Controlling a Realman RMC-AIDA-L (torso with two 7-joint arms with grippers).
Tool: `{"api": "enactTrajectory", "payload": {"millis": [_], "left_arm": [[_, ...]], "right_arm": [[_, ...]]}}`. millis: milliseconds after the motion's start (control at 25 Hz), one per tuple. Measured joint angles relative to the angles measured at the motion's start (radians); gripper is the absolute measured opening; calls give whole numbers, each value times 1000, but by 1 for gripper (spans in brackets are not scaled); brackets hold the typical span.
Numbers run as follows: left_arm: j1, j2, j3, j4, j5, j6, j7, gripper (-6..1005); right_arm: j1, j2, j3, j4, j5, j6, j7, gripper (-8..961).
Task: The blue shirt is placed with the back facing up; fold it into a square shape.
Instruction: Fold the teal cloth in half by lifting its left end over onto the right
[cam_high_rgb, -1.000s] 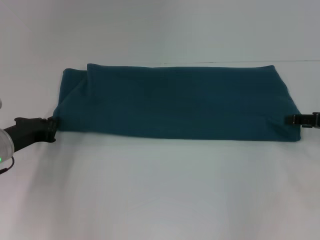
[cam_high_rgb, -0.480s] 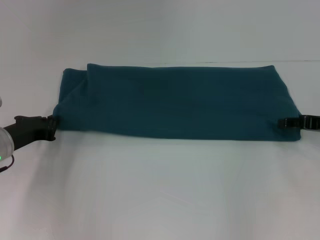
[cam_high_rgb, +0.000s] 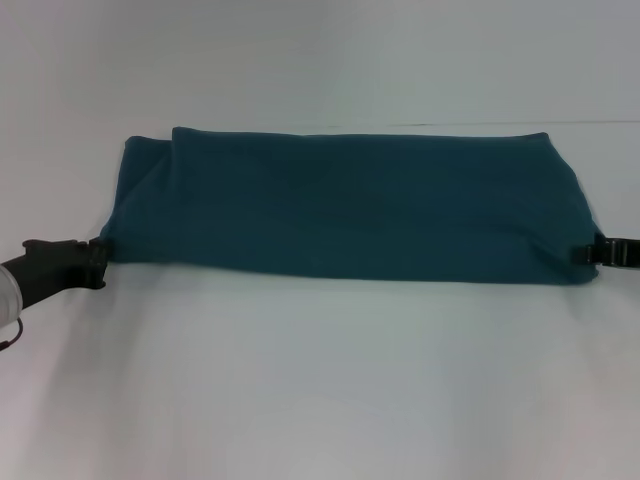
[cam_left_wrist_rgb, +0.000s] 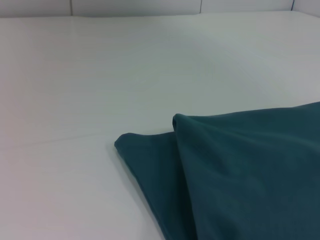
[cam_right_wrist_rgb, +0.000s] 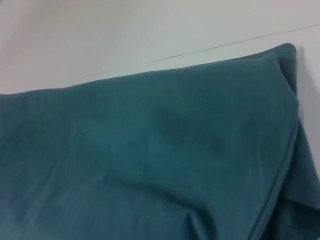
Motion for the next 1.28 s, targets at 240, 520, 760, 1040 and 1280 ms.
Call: {"api": "enactTrajectory", "payload": {"millis": [240, 520, 760, 1040, 1280], "left_arm": [[12, -1, 1, 7, 0, 11, 0, 57], [56, -2, 0, 65, 2, 78, -36, 70], [91, -3, 3, 111, 2, 134, -59, 80], [103, -2, -3, 129, 62, 169, -80, 92], [114, -4, -2, 146, 79, 188, -86, 103]], "right_arm": [[-7, 5, 4, 6, 0, 5, -19, 79], [-30, 11, 8, -7, 9, -1, -32, 3], [-74, 13, 8, -53, 43, -52, -48, 25], [-118, 19, 20, -86, 47, -93, -46, 50], [-135, 20, 41, -94, 48, -108, -49, 72]]}}
